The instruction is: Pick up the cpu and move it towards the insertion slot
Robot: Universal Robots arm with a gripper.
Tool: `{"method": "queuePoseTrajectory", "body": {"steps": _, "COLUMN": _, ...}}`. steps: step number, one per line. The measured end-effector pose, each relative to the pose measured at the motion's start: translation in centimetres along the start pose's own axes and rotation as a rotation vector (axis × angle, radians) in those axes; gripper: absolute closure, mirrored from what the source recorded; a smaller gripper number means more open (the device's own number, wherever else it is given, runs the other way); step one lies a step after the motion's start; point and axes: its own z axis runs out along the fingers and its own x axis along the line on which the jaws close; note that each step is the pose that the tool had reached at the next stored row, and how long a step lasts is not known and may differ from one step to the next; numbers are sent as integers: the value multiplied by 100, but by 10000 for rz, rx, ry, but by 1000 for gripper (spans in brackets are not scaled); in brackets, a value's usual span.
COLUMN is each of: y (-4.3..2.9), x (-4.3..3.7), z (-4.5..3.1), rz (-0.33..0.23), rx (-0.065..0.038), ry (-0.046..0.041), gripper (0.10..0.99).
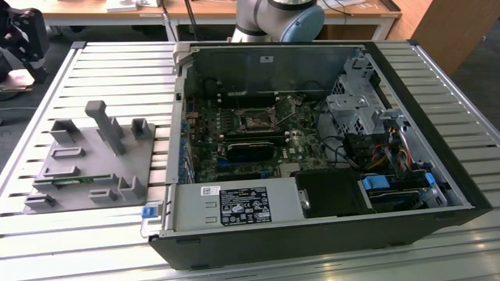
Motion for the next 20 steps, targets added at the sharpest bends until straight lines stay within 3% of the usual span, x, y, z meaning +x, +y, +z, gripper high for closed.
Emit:
{"method": "queuePoseTrajectory", "body": {"steps": 15, "y": 49, "x": -209, "z": -1, "rz": 0, "rx": -17, "ry": -1, "gripper": 541}}
{"method": "queuePoseTrajectory", "body": {"steps": 17, "y": 59, "x": -221, "z": -3, "rz": -1, "rx": -127, "ry": 0, "gripper": 541}}
{"method": "queuePoseTrajectory", "body": {"steps": 20, "y": 76, "x": -231, "z": -1, "rz": -2, "rx": -419, "ry": -6, "gripper": 541}}
